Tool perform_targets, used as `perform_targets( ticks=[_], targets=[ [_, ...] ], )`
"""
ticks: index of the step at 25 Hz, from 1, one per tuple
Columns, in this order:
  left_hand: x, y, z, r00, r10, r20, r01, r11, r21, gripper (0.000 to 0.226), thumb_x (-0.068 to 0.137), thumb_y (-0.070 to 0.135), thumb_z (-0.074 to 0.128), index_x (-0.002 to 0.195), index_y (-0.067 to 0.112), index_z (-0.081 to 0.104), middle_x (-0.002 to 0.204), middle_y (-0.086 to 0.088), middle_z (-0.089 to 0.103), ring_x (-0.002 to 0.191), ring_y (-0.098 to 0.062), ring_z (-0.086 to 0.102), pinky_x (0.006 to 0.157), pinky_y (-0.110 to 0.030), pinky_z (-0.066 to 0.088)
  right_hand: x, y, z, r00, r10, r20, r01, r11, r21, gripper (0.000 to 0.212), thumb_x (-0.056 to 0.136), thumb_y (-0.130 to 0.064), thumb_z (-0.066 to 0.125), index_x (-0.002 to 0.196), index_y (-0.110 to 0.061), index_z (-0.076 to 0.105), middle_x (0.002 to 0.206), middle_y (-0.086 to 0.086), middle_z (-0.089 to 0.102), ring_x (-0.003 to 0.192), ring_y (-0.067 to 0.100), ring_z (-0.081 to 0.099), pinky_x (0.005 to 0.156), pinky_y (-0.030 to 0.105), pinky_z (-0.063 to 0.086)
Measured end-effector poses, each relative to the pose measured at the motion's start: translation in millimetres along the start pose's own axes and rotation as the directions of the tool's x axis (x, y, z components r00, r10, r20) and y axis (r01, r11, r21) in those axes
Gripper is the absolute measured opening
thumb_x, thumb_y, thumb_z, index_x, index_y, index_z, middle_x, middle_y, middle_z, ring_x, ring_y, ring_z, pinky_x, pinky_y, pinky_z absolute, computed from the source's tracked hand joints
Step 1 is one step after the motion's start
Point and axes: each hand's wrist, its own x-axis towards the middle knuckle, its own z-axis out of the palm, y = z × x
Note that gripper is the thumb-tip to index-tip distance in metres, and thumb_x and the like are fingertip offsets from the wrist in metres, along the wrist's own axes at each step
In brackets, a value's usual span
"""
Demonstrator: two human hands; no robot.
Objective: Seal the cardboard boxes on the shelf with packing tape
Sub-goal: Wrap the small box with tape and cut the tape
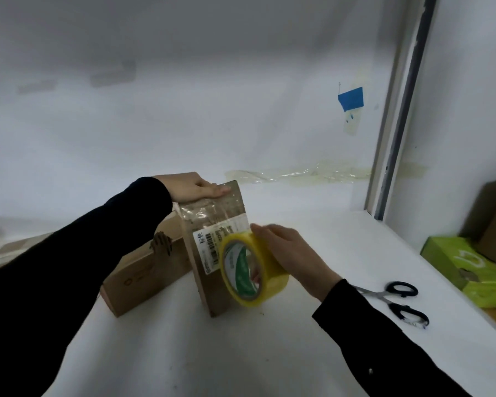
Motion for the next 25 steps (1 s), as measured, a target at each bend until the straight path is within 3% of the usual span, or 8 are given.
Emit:
perform_targets(
  ticks=[5, 6, 7, 11, 15, 20, 23, 25],
  targets=[
    [17, -8, 2, 0.991, -0.028, -0.132, 0.021, 0.998, -0.057, 0.077, 0.074, 0.076, 0.035, 0.121, 0.021, 0.063, 0.117, -0.016, 0.065, 0.089, -0.018, 0.06, 0.088, -0.027, 0.036, 26, -33, -49, 0.99, -0.133, -0.052, 0.136, 0.99, 0.039, 0.01, 0.082, -0.038, 0.064, 0.086, -0.029, 0.061, 0.116, 0.006, 0.057, 0.107, 0.034, 0.056, 0.098, 0.047, 0.046],
    [19, -9, 3, 0.989, -0.033, -0.147, 0.022, 0.997, -0.076, 0.075, 0.075, 0.074, 0.035, 0.121, 0.021, 0.062, 0.125, -0.012, 0.028, 0.081, -0.019, 0.058, 0.084, -0.027, 0.036, 32, -41, -56, 0.99, -0.134, -0.052, 0.134, 0.991, -0.003, 0.017, 0.082, -0.038, 0.066, 0.092, -0.025, 0.062, 0.117, 0.007, 0.057, 0.105, 0.035, 0.057, 0.096, 0.047, 0.047],
    [19, -11, 2, 0.988, -0.042, -0.147, 0.029, 0.996, -0.09, 0.08, 0.071, 0.077, 0.035, 0.123, 0.021, 0.061, 0.088, 0.001, 0.049, 0.079, -0.02, 0.055, 0.082, -0.027, 0.034, 37, -47, -59, 0.991, -0.13, -0.042, 0.128, 0.991, -0.042, 0.025, 0.082, -0.039, 0.067, 0.098, -0.02, 0.062, 0.117, 0.008, 0.058, 0.103, 0.035, 0.059, 0.094, 0.047, 0.049],
    [23, -22, 4, 0.99, -0.026, -0.137, 0.01, 0.993, -0.119, 0.108, 0.039, 0.098, 0.031, 0.115, 0.03, 0.065, 0.093, -0.007, 0.06, 0.095, -0.019, 0.055, 0.088, -0.028, 0.031, 43, -41, -50, 0.994, -0.105, -0.015, 0.101, 0.981, -0.167, 0.042, 0.083, -0.041, 0.065, 0.095, -0.002, 0.065, 0.101, 0.013, 0.065, 0.09, 0.028, 0.06, 0.083, 0.039, 0.05],
    [30, -26, 4, 0.988, -0.055, -0.143, 0.03, 0.985, -0.173, 0.085, 0.058, 0.084, 0.035, 0.113, 0.028, 0.065, 0.09, -0.006, 0.052, 0.088, -0.02, 0.053, 0.085, -0.027, 0.032, 47, -23, -33, 1.0, -0.02, -0.018, 0.017, 0.989, -0.145, 0.043, 0.083, -0.044, 0.063, 0.075, -0.003, 0.054, 0.07, 0.011, 0.056, 0.068, 0.022, 0.051, 0.067, 0.032, 0.042],
    [29, -31, 8, 0.982, -0.09, -0.166, 0.058, 0.98, -0.188, 0.059, 0.083, 0.067, 0.037, 0.104, 0.022, 0.068, 0.09, -0.013, 0.064, 0.091, -0.027, 0.063, 0.086, -0.029, 0.039, 53, -19, 7, 0.999, 0.028, -0.03, -0.033, 0.985, -0.169, 0.036, 0.087, -0.044, 0.057, 0.075, -0.011, 0.049, 0.077, 0.003, 0.052, 0.075, 0.021, 0.052, 0.054, 0.023, 0.034],
    [25, -28, 11, 0.979, -0.077, -0.188, 0.034, 0.974, -0.222, 0.053, 0.088, 0.061, 0.038, 0.095, 0.019, 0.07, 0.088, -0.014, 0.071, 0.085, -0.027, 0.067, 0.081, -0.028, 0.043, 49, -23, 10, 0.999, 0.035, -0.027, -0.041, 0.968, -0.249, 0.026, 0.09, -0.033, 0.054, 0.092, -0.008, 0.052, 0.09, 0.006, 0.049, 0.082, 0.022, 0.048, 0.051, 0.023, 0.032],
    [21, -25, 12, 0.969, -0.067, -0.237, 0.014, 0.976, -0.216, 0.055, 0.09, 0.057, 0.039, 0.105, 0.014, 0.07, 0.06, -0.003, 0.061, 0.061, -0.017, 0.06, 0.071, -0.025, 0.043, 41, -7, 10, 0.996, 0.087, -0.01, -0.085, 0.938, -0.337, 0.035, 0.091, -0.03, 0.052, 0.109, 0.0, 0.055, 0.096, 0.009, 0.049, 0.085, 0.023, 0.049, 0.062, 0.023, 0.039]
  ],
)
